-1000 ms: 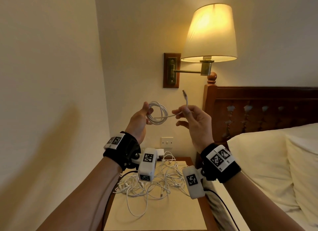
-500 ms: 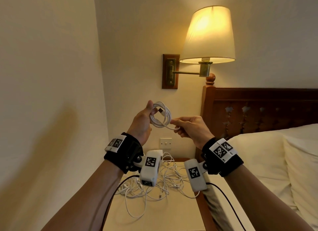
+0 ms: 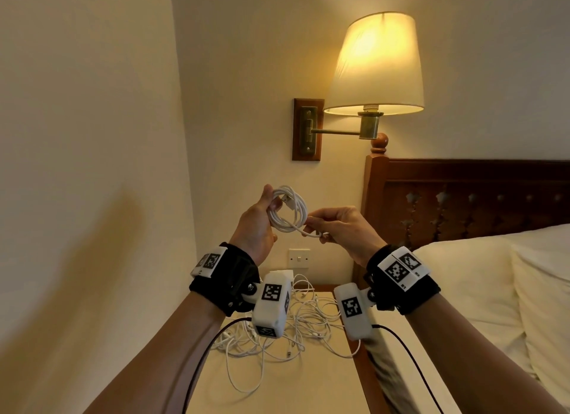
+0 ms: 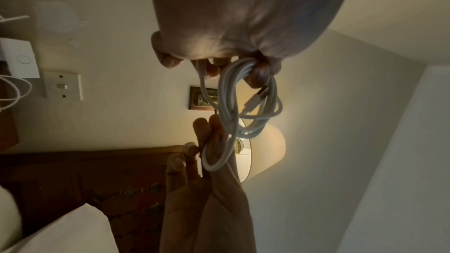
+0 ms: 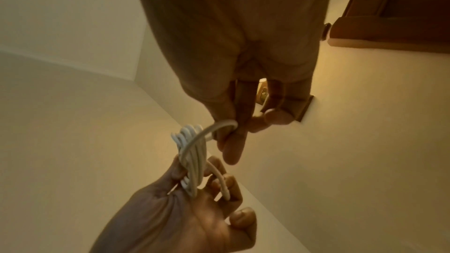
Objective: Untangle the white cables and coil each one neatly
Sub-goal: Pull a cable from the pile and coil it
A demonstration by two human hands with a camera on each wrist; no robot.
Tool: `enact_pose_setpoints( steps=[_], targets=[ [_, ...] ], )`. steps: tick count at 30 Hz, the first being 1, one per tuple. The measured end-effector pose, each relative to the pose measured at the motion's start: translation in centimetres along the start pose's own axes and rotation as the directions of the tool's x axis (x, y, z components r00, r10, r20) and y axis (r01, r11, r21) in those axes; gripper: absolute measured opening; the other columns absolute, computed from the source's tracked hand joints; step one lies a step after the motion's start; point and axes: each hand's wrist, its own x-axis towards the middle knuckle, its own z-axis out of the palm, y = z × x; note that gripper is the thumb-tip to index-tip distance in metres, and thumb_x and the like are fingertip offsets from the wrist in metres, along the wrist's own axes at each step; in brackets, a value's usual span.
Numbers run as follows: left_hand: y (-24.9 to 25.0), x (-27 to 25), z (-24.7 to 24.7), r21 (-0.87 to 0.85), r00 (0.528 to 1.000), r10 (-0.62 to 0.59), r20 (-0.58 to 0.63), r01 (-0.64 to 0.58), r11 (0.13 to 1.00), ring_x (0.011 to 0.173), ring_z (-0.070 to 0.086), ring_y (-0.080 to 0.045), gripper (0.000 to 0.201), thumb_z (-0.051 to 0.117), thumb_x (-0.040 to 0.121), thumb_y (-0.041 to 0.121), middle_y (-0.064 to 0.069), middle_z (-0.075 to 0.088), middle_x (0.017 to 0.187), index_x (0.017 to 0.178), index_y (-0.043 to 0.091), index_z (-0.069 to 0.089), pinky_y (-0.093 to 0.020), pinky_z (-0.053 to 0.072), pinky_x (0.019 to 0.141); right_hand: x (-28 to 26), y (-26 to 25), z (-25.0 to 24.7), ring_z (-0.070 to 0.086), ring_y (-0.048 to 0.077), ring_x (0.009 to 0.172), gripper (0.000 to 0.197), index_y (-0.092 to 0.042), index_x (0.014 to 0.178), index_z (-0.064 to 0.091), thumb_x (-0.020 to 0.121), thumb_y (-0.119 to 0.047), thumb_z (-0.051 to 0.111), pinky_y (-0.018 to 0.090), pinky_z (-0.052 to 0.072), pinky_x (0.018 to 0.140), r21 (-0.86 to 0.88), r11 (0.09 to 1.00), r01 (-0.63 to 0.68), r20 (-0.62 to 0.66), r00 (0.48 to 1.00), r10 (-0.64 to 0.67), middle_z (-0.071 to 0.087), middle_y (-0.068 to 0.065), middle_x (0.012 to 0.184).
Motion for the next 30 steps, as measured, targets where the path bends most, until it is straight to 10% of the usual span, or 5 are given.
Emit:
enact_pose_setpoints(
  steps=[6, 15, 22, 26, 30],
  targets=[
    [-0.4, 0.8, 0.2, -0.045, 0.998, -0.047, 0.033, 0.049, 0.998, 0.134, 0.04, -0.023, 0.055, 0.044, 0.094, 0.058, -0.002, 0.058, 0.135, 0.127, 0.017, 0.059, -0.048, 0.022, 0.108, 0.4, -0.8, -0.2, 0.053, 0.006, 0.068, 0.019, -0.019, 0.094, 0.074, 0.095, -0.01, 0.058, 0.021, 0.044, 0.064, -0.263, 0.952, 0.159, 0.023, 0.987, -0.159, 0.069, -0.001, 0.079],
    [0.8, 0.8, 0.6, 0.069, 1.0, 0.027, -0.012, -0.026, 0.997, 0.131, 0.043, -0.026, 0.046, 0.038, 0.098, 0.055, -0.007, 0.057, 0.136, 0.113, 0.02, 0.063, -0.049, 0.023, 0.109, 0.5, -2.0, 1.1, 0.054, 0.024, 0.096, 0.034, -0.005, 0.111, 0.066, 0.1, -0.018, 0.037, 0.036, 0.041, 0.084, 0.314, 0.949, -0.002, 0.102, 0.994, -0.032, 0.067, 0.013, 0.102],
    [0.8, 0.5, 0.6, 0.383, 0.978, 0.21, 0.007, -0.196, 0.903, 0.099, 0.052, -0.016, 0.052, 0.027, 0.099, 0.055, -0.004, 0.059, 0.108, 0.105, 0.019, 0.064, -0.03, 0.039, 0.089, 0.8, -1.2, 1.2, 0.053, 0.012, 0.075, 0.023, -0.005, 0.111, 0.062, 0.102, -0.019, 0.046, 0.029, 0.044, 0.075, 0.121, 0.985, 0.12, 0.085, 0.988, -0.13, 0.06, 0.0, 0.081],
    [-0.8, 1.6, -0.9, 0.619, 0.781, 0.619, 0.081, -0.527, 0.583, 0.086, 0.051, -0.01, 0.055, 0.032, 0.088, 0.074, 0.001, 0.055, 0.098, 0.097, 0.027, 0.061, -0.032, 0.044, 0.078, 1.1, -0.8, 0.8, 0.049, 0.014, 0.071, 0.02, -0.009, 0.106, 0.064, 0.102, -0.015, 0.045, 0.027, 0.043, 0.072, 0.121, 0.984, 0.135, 0.064, 0.988, -0.143, 0.056, 0.002, 0.078],
    [-1.5, 1.8, -1.6, 0.76, 0.515, 0.818, 0.257, -0.631, 0.158, 0.078, 0.054, -0.01, 0.038, 0.079, 0.078, 0.031, -0.001, 0.059, 0.103, 0.111, 0.016, 0.067, -0.015, 0.043, 0.063, 1.2, -0.4, 0.6, 0.05, 0.014, 0.072, 0.019, -0.008, 0.104, 0.063, 0.101, -0.015, 0.046, 0.027, 0.043, 0.072, 0.106, 0.984, 0.142, 0.066, 0.987, -0.15, 0.057, 0.002, 0.079]
  ],
)
